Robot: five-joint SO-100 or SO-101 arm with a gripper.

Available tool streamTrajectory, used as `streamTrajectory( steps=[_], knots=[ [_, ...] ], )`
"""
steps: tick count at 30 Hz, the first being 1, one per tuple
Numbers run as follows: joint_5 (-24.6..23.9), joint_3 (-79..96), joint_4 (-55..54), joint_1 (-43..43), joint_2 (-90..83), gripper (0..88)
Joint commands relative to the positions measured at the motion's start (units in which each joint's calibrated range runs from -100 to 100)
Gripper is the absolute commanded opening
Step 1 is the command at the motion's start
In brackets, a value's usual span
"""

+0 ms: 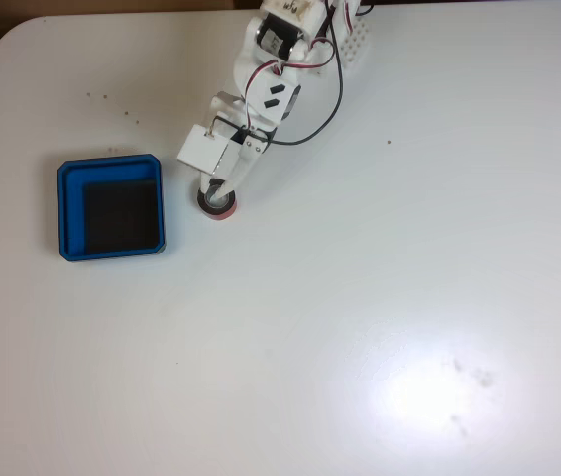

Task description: Pick the red roll and drop it in the blue box

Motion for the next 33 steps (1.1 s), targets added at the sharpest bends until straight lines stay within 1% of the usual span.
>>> streamTrajectory(
  steps=[1,9,13,16,18,24,28,33],
  knots=[
    [0.1,-8.2,-1.2,2.4,4.8,3.1],
    [-0.4,-14.8,-1.2,7.6,14.9,18.0],
    [0.2,-14.9,-1.2,8.9,17.2,22.7],
    [0.3,-14.9,-0.4,9.2,18.5,23.4],
    [0.3,-15.2,2.1,9.4,19.1,23.4],
    [0.3,-21.6,14.9,10.0,19.6,23.4],
    [0.3,-27.4,23.3,10.0,23.2,23.4],
    [0.3,-33.3,29.3,10.8,28.4,23.4]
  ],
)
